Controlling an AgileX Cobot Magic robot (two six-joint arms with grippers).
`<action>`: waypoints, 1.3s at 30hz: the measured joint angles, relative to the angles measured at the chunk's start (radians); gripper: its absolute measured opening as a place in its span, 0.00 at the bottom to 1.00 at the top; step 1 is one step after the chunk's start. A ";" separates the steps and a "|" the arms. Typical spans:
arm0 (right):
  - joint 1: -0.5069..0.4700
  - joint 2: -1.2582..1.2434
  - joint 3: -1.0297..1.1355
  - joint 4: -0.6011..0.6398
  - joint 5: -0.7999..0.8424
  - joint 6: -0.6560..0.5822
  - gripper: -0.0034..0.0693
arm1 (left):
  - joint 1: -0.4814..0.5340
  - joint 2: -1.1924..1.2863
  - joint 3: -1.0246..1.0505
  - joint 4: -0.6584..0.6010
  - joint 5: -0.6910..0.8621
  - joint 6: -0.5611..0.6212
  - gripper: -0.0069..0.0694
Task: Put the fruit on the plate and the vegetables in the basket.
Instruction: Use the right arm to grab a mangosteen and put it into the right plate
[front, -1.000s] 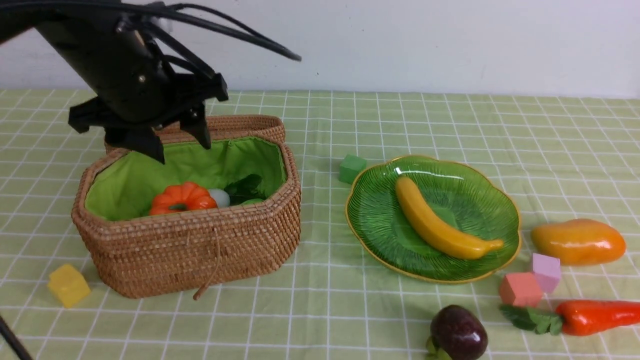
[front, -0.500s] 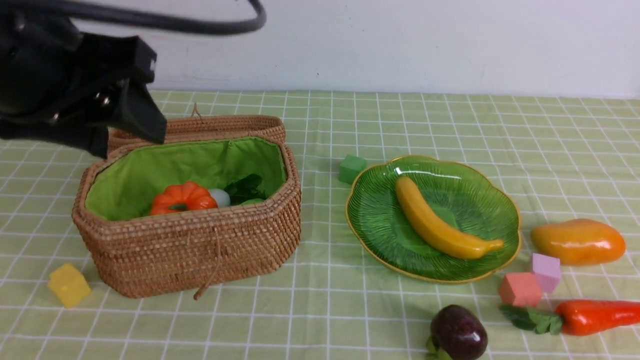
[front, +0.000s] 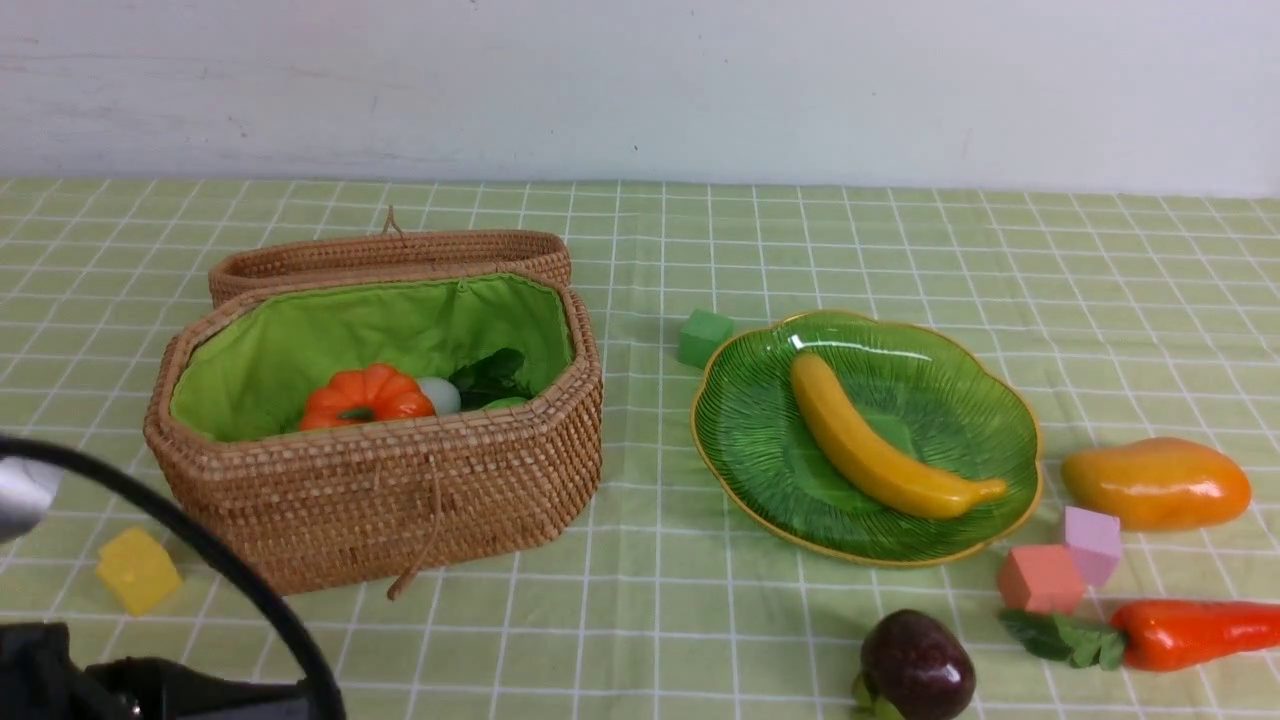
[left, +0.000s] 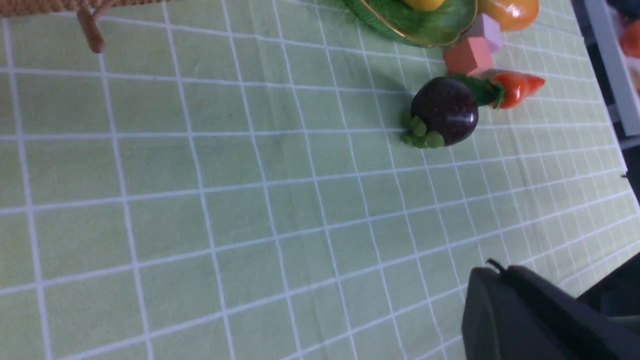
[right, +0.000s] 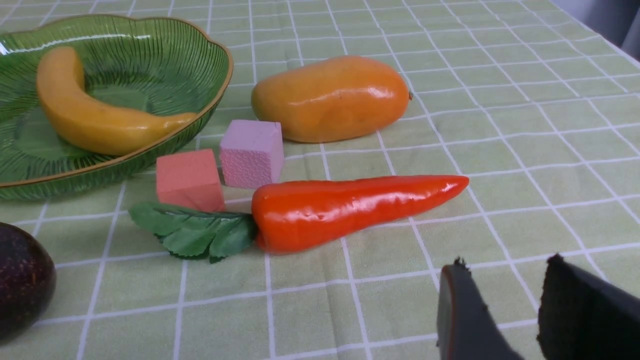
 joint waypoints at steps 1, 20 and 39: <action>0.000 0.000 0.000 0.000 0.000 0.000 0.38 | 0.000 -0.012 0.017 -0.015 -0.018 0.017 0.07; 0.000 0.000 0.000 0.000 0.000 0.000 0.38 | 0.000 -0.041 0.060 0.142 -0.194 0.055 0.07; 0.000 0.000 0.000 0.000 0.000 0.000 0.38 | 0.183 -0.638 0.510 0.704 -0.412 -0.287 0.07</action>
